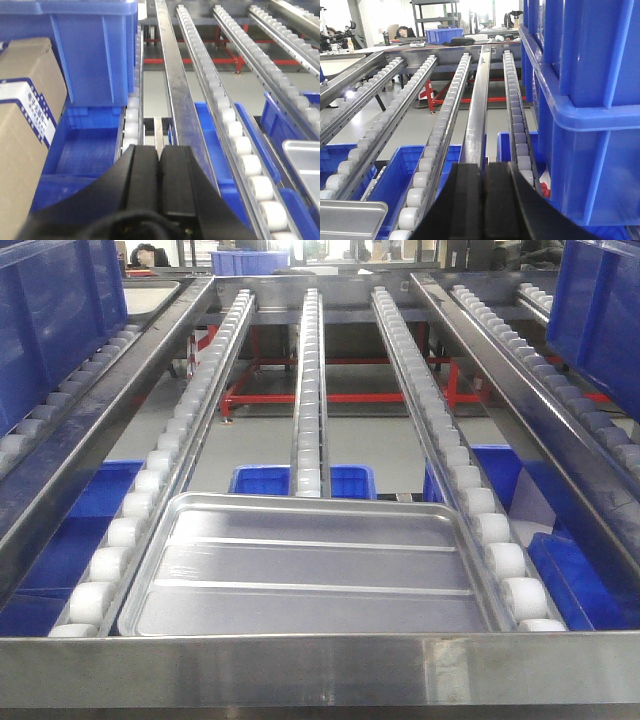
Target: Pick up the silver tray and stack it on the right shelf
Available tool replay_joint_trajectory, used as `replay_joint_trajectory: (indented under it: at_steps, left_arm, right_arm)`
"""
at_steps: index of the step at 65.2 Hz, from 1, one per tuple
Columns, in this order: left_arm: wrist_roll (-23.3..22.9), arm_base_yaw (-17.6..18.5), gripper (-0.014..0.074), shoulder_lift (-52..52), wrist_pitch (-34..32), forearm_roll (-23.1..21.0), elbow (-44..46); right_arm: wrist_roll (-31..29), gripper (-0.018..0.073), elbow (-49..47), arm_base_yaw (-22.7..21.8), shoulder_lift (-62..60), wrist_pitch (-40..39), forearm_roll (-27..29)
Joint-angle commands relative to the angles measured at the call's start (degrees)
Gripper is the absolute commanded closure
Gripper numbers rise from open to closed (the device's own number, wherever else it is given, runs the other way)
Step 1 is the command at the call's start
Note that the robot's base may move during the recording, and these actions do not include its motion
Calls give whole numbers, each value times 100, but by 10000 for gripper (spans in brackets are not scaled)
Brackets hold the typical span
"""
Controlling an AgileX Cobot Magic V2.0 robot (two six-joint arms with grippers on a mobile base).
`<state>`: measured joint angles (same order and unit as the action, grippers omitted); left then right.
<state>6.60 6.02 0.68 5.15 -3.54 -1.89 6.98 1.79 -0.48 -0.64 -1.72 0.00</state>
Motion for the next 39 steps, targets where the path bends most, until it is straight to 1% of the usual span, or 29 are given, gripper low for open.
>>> replay_joint_trajectory:
  at_steps: [1,4,9,13,20,25,27,32,35,39]
  left_arm:
    - [21,-19,697,39,-726,-102,-99]
    - [21,-19,697,39,-706,-291,-28]
    - [21,-19,697,39,-335,-331,221]
    - [21,-19,698,39,183,-331,545]
    - [21,-19,698,12,1144,-320,1134]
    - [50,-19,698,-213,2055,-320,1657]
    - [147,-19,698,-362,2398,-320,1862]
    - [594,-19,697,-895,3104,-395,2428]
    - [821,-19,697,-1310,3347,-479,2707]
    - [893,-19,697,-1879,3667,-746,3144]
  right_arm:
    - [-33,510,-16,-3,-83,-477,-36]
    - [17,510,-74,4,-83,-300,-36]
    - [211,510,-348,4,-35,444,0]
    - [396,510,-631,4,98,952,37]
    - [412,510,-1124,4,572,1625,54]
    - [412,510,-1551,4,1059,2189,54]
    - [412,510,-1724,4,1301,2401,54]
    - [412,510,-2224,4,2069,2996,59]
    - [405,510,-2485,4,2501,3323,68]
    - [393,510,-2913,4,3211,3976,102]
